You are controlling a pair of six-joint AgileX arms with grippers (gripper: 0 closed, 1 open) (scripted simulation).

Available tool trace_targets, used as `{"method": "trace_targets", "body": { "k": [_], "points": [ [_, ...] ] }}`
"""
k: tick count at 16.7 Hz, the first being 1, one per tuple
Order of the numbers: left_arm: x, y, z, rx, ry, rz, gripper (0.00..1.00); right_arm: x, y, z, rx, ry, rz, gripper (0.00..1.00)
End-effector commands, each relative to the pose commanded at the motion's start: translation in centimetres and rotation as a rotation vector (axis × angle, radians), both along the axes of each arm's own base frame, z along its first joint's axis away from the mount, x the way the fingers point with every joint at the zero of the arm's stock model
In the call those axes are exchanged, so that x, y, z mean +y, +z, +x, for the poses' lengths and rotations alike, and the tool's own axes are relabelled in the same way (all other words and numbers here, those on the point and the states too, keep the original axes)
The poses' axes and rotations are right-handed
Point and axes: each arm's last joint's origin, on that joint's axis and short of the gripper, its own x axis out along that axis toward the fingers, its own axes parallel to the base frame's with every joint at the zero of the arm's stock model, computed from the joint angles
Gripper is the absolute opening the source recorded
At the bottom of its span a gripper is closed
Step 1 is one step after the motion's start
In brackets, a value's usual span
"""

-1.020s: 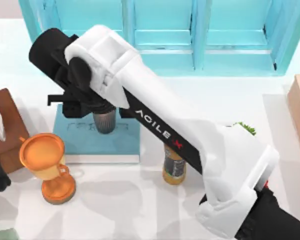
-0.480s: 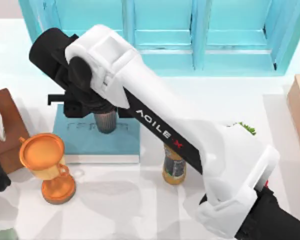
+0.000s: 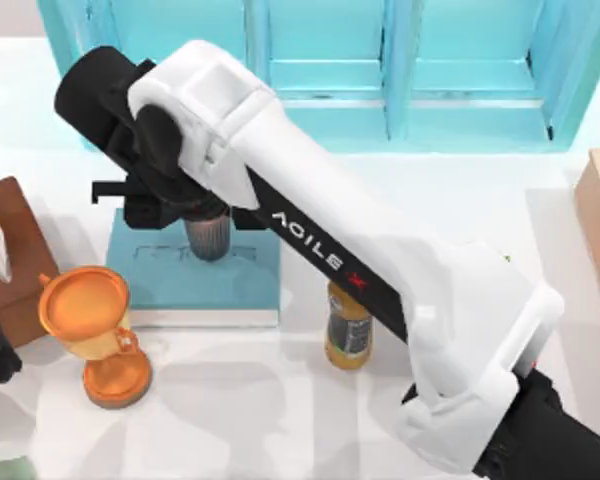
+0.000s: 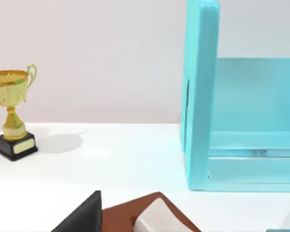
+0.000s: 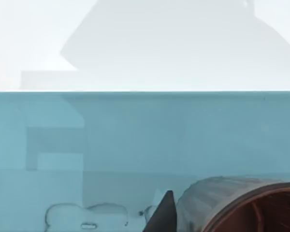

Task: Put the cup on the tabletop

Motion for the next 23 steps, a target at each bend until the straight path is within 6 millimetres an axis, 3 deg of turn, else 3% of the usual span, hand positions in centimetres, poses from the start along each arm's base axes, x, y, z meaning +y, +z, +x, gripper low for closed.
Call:
{"method": "trace_targets", "body": {
  "k": [9, 16, 23],
  "points": [
    [0.0, 0.0, 0.0, 0.0, 0.0, 0.0, 1.0, -0.3, 3.7, -0.1, 0.008, 0.0, -0.012, 0.0],
    [0.0, 0.0, 0.0, 0.0, 0.0, 0.0, 1.0, -0.4, 4.0, -0.1, 0.008, -0.001, -0.011, 0.0],
    [0.0, 0.0, 0.0, 0.0, 0.0, 0.0, 1.0, -3.5, 6.7, 0.6, -0.015, -0.007, 0.011, 0.0]
  ]
}}
